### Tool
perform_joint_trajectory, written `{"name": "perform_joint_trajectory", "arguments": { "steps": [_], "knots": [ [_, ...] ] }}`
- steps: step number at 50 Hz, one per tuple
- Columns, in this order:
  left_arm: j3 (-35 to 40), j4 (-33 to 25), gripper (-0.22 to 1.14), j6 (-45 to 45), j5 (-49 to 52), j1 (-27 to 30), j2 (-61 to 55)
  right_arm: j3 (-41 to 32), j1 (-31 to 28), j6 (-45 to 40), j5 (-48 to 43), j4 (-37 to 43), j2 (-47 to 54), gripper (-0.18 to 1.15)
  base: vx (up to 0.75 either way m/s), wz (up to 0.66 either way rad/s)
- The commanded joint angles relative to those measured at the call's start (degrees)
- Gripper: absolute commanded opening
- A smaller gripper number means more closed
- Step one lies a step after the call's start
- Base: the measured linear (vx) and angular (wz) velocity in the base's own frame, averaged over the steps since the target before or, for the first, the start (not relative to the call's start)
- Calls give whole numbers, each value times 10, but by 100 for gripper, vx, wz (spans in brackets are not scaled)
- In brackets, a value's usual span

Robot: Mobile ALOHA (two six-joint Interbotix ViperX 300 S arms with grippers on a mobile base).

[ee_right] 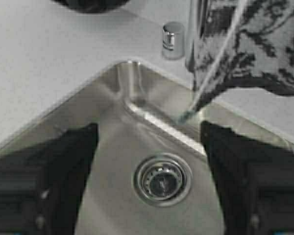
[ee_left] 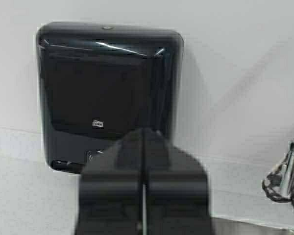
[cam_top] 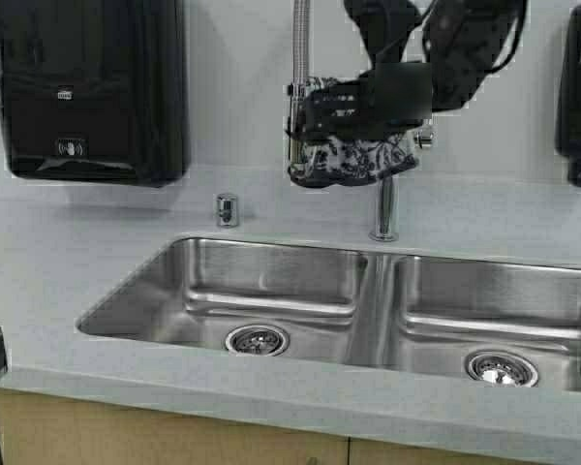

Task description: Get the cloth and wipe up the spill under the wine glass

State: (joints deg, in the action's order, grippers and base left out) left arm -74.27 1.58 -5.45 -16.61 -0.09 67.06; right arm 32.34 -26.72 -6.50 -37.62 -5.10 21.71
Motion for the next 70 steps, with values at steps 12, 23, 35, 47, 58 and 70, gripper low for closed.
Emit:
{"name": "perform_joint_trajectory", "arguments": {
  "steps": [12,23,35,47,58,70],
  "knots": [
    [5,0,2,4,-3,0,-2,-76,40,-2,-12,29,51,96,4,2],
    [6,-1,2,4,-3,0,0,-112,48,-2,-12,28,76,96,4,2],
    [4,-1,2,4,-3,0,4,-141,48,-3,-12,27,98,96,3,1],
    [4,-1,2,4,-3,0,4,-155,48,-2,-9,27,113,94,2,1],
    [4,-1,2,4,-3,0,4,-152,48,-2,-10,27,114,43,2,1],
    [4,0,2,4,-3,0,4,-123,47,0,-13,27,89,3,0,0]
  ]
}}
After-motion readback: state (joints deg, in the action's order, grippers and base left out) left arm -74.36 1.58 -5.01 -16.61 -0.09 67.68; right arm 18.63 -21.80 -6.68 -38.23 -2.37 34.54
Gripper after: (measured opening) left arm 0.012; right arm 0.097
